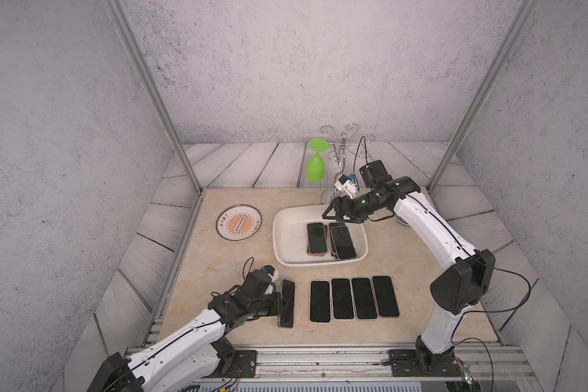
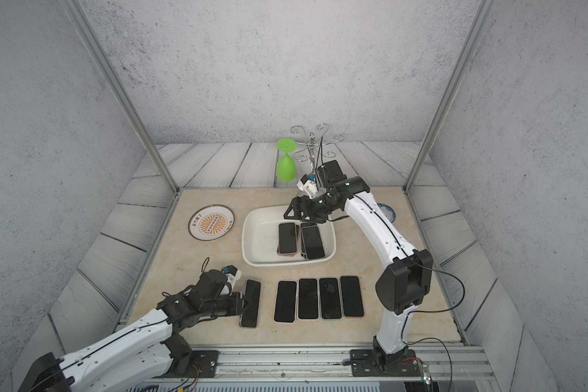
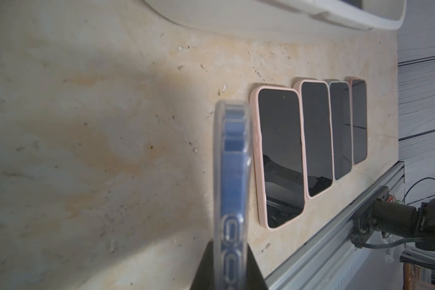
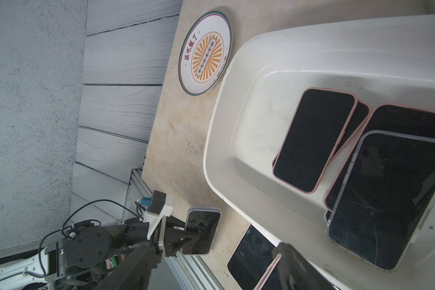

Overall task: Take the phone out of the storage box
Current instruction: Place the phone at the center of the board.

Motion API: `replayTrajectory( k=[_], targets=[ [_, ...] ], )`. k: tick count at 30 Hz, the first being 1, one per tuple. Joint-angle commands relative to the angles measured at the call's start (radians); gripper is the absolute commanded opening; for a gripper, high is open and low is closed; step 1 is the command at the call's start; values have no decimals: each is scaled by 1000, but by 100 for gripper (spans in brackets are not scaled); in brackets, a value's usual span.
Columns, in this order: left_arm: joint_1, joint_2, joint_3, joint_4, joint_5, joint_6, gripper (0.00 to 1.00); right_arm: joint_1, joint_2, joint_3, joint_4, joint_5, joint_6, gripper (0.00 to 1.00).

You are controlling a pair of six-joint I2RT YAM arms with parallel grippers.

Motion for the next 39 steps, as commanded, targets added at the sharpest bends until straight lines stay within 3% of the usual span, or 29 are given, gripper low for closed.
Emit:
replayTrajectory(
  k=[1,7,18,26,35,39],
  targets=[
    [-8,64,-9,229,32,-5,0,-2,-30,13,-40,19,-35,83],
    [-8,216,-33,380,89,-12,0,-3,-23,-11,-45,30,-49,83],
    [-8,356,-77,468,52,-36,1,-2,9,-42,-55,43,-69,83],
    [-8,333,-112,460,-25,-121,1,-3,16,-89,-42,62,-77,83],
    [-8,212,-181,436,-108,-230,1,-1,18,-108,-42,73,-94,83],
    [-9,213,-185,465,-99,-250,1,-3,25,-109,-42,73,-97,83]
  ],
)
